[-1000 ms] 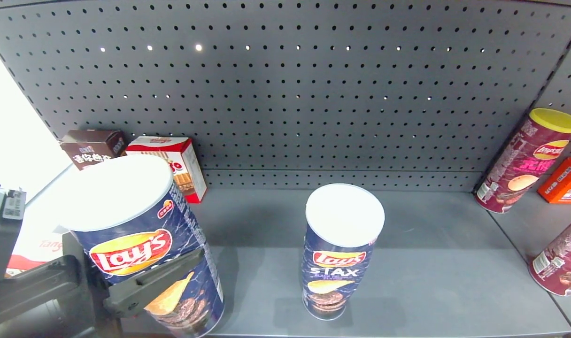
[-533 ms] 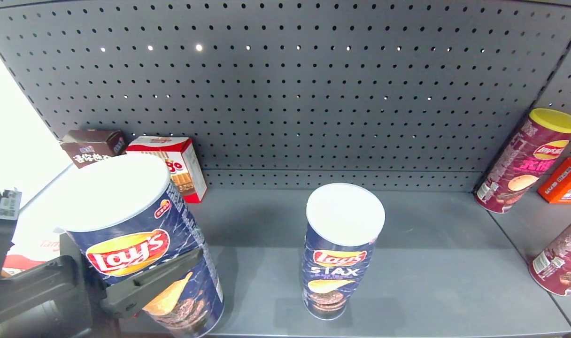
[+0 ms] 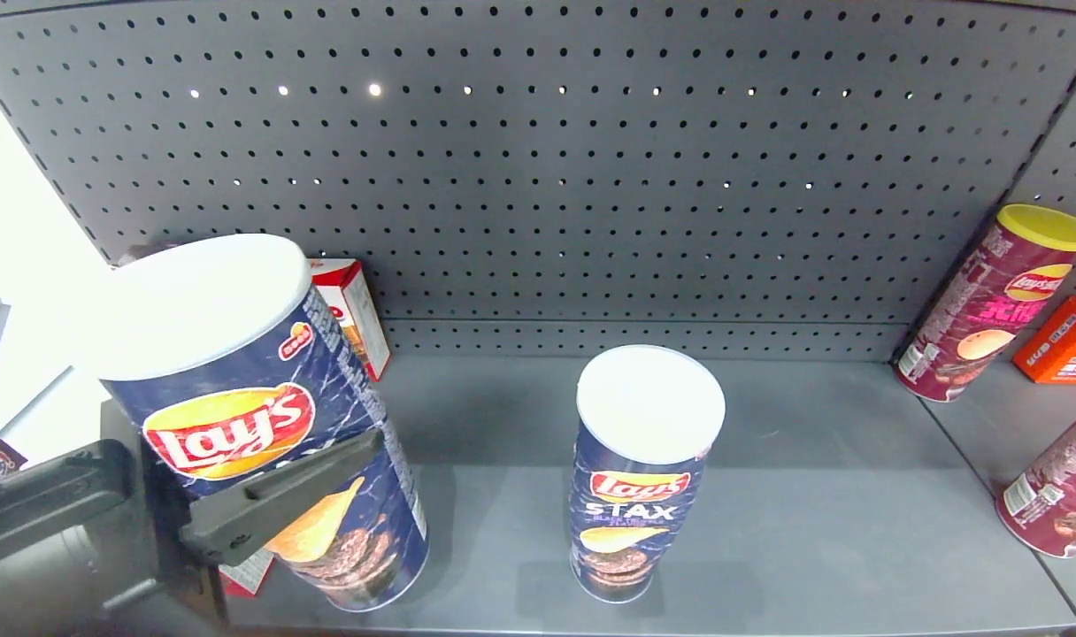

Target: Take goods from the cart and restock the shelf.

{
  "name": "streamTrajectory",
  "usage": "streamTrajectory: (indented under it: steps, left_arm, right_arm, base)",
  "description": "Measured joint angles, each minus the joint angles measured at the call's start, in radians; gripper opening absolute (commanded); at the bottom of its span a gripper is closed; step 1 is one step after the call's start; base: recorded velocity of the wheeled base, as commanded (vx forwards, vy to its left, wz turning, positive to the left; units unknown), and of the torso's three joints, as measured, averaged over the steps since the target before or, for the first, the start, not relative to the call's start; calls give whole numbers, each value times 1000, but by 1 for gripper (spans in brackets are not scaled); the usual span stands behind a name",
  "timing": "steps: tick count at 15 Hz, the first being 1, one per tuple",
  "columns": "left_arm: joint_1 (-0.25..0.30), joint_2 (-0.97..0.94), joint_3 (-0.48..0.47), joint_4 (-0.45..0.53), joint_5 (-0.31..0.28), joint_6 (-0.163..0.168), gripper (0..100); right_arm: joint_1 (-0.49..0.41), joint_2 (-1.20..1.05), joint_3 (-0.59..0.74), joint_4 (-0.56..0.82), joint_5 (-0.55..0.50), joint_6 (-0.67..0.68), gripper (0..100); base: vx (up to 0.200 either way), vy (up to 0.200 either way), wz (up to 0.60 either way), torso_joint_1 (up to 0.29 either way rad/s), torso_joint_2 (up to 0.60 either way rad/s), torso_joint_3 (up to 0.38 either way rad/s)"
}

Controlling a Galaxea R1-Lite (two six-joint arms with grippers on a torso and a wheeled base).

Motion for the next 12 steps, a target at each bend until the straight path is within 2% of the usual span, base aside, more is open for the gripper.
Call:
streamTrajectory:
  steps: [3, 5, 7, 12]
  left_arm:
    - [-3, 19, -157, 229, -2, 2, 0]
    - [-5, 48, -253, 306, -3, 4, 0]
    - [-27, 92, -310, 314, -3, 12, 0]
    - [-58, 212, -354, 224, -4, 29, 0]
  right_arm:
    - [0, 0, 0, 0, 0, 0, 100]
    - [0, 0, 0, 0, 0, 0, 100]
    - [0, 0, 0, 0, 0, 0, 100]
    - [0, 0, 0, 0, 0, 0, 100]
  base:
    - [0, 0, 0, 0, 0, 0]
    - [0, 0, 0, 0, 0, 0]
    - [0, 0, 0, 0, 0, 0]
    - [0, 0, 0, 0, 0, 0]
